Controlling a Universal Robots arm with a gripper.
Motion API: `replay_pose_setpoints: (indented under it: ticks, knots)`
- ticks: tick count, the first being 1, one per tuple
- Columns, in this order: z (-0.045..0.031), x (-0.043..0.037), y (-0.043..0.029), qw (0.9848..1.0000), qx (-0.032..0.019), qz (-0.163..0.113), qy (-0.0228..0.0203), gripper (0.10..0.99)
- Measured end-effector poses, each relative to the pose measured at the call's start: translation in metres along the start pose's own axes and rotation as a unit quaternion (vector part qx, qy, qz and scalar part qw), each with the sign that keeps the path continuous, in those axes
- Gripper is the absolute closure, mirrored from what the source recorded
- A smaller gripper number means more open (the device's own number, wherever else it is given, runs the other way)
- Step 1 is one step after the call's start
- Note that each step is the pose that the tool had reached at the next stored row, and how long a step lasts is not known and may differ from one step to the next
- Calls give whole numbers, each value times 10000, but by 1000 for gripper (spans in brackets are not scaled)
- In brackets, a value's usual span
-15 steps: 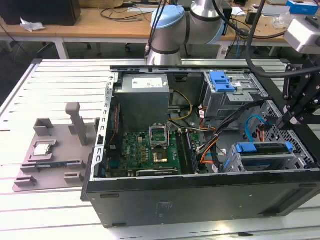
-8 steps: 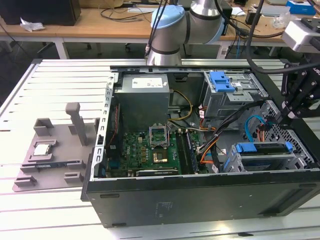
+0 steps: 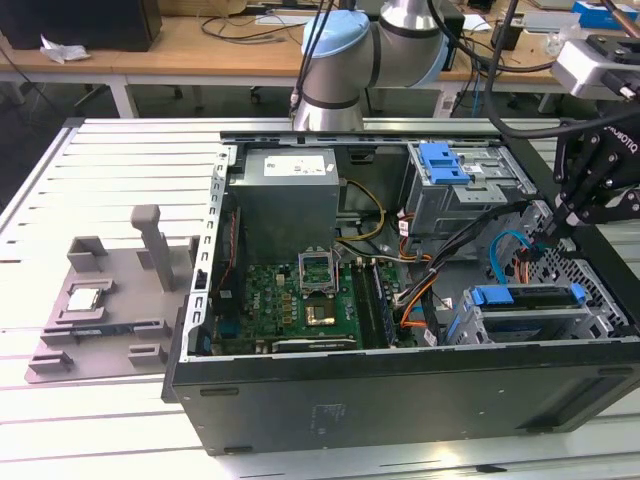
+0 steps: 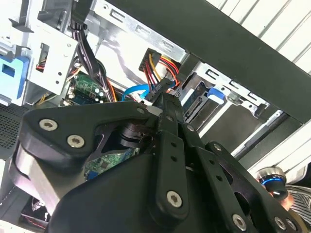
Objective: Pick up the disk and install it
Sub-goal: 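Insert the first disk wire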
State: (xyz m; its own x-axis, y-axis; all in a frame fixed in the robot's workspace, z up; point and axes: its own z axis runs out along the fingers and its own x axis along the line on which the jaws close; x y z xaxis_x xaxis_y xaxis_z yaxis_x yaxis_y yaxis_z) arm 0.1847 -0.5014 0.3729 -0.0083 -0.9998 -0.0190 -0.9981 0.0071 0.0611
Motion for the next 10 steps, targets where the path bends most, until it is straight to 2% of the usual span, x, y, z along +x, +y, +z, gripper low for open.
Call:
replay_pose_setpoints:
  ticks: [3, 7, 8, 9, 10]
  knots:
    - [0, -2, 0, 10000, 0, 0, 0, 973]
    - [2, -8, -1, 10000, 0, 0, 9, 725]
    - [5, -22, -2, 10000, 0, 1, 30, 725]
    - [11, -68, -2, 10000, 1, 4, 82, 725]
    - [19, -101, -2, 9999, 1, 6, 110, 725]
